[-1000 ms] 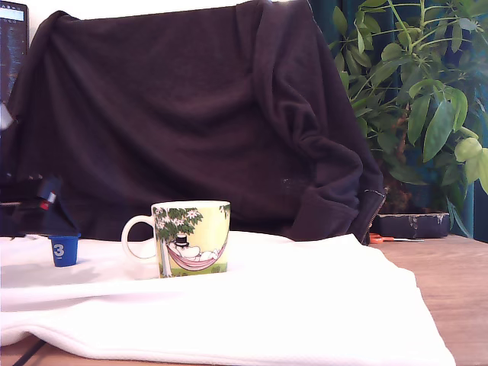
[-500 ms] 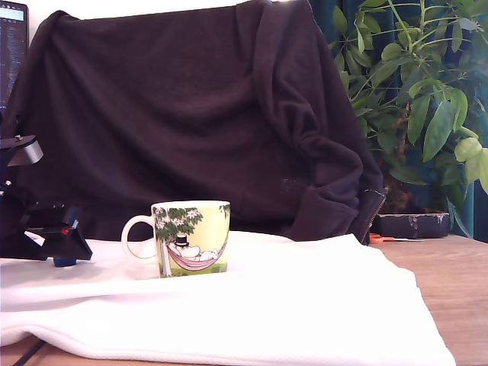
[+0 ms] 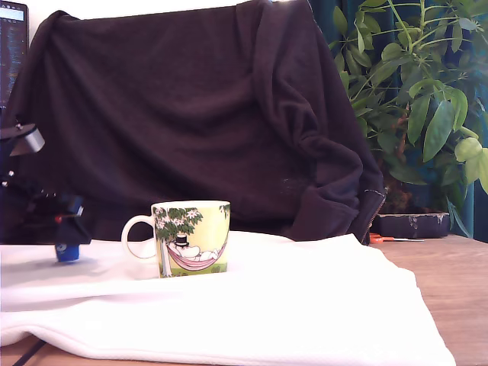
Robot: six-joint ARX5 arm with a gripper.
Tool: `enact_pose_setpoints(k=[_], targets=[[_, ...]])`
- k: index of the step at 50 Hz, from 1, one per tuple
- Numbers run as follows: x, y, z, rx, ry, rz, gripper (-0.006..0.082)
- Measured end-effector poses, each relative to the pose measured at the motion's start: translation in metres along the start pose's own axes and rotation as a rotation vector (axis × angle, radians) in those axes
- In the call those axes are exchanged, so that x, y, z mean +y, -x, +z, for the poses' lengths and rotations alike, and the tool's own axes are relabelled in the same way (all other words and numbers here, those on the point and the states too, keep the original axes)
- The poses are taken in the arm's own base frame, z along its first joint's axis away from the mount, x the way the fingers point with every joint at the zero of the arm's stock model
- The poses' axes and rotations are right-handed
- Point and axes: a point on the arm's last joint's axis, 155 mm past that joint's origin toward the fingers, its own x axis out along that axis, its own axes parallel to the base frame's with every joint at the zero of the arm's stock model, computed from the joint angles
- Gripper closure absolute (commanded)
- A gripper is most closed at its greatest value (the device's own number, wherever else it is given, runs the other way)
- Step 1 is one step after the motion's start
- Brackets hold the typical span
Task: Pick the blue coffee capsule and place it inside the green coffee cup
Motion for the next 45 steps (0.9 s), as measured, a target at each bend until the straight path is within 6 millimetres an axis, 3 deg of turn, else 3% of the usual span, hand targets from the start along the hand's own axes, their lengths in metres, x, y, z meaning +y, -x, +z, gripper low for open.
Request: enact_pose_setpoints(k=[14,29,38,45], targets=[[-0.041,0.007,0.022,-0.052,0.081,-0.184,0.0748],[-0.123,0.036,0.077,-0.161,0.073,-0.422,0.0748],[-0.174,0.042,0.07,-0.136,0.035,-0.532,0.0748],[-0.196,0.045,0.063,-0.112,0.022,-0.58,0.0748]])
